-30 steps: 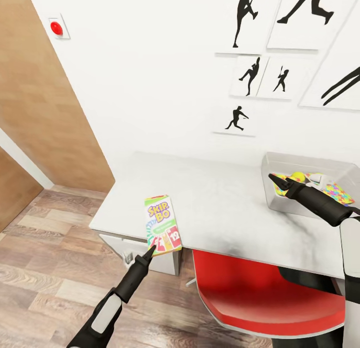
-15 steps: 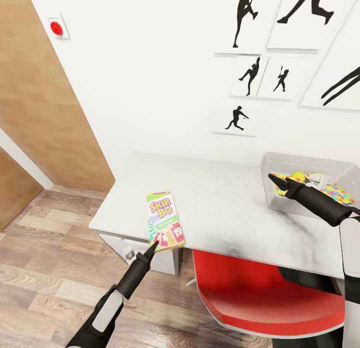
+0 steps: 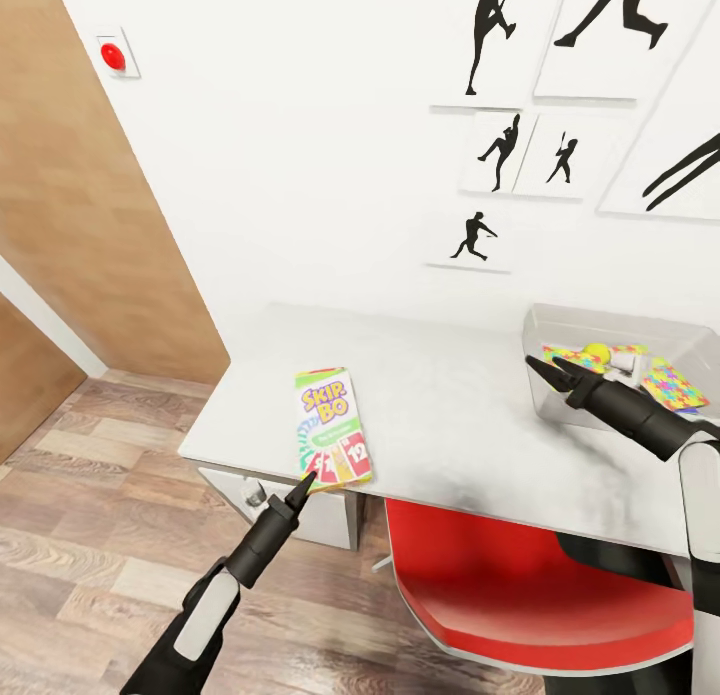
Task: Put all the toys in the child's room - the three board games (two on the bed and one on the table), the two jigsaw puzzles on the table, and the tennis ball on the table - inside the toy box on the table in the child's room.
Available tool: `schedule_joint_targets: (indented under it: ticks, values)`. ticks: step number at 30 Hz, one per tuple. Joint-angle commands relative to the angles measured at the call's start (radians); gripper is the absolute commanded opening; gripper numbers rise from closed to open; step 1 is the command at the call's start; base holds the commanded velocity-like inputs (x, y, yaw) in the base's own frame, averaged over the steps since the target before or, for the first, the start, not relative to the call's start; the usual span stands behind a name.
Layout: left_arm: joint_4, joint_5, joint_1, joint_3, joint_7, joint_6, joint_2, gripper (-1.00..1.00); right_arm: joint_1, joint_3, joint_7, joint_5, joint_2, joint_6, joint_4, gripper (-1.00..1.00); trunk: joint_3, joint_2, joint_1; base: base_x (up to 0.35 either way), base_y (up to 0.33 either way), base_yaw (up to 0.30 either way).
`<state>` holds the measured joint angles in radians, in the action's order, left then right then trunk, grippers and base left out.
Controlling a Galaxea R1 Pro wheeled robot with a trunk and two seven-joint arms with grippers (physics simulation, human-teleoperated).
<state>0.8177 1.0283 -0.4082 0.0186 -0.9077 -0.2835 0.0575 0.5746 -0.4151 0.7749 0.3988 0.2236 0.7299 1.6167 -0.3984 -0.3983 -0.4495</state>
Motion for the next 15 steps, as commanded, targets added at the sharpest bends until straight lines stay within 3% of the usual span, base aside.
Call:
schedule_joint_targets:
  ticks: [1,8,13,15]
  values:
    - [0.005,0.011,0.0,0.001,-0.001,-0.019,-0.002,-1.0,-0.005,-0.002,0.018,0.002,0.0,-0.006,0.0,1.0,-0.001,-0.002,-0.001,0.0,0.0,0.0]
    - [0.024,0.009,-0.001,0.0,0.002,-0.052,-0.005,-1.0,-0.023,-0.011,0.042,0.002,0.001,-0.057,0.0,1.0,-0.001,-0.002,-0.001,0.0,0.0,-0.001]
    - [0.216,0.008,-0.011,-0.001,0.032,-0.236,-0.038,-1.0,-0.021,-0.04,0.039,0.002,0.023,-0.02,0.0,1.0,-0.001,-0.002,-0.001,0.0,0.0,-0.167]
    - [0.33,0.008,-0.036,-0.001,0.08,-0.338,-0.053,-1.0,-0.022,-0.075,0.039,0.002,0.055,0.016,0.0,1.0,-0.001,-0.002,-0.001,0.0,0.0,-0.261]
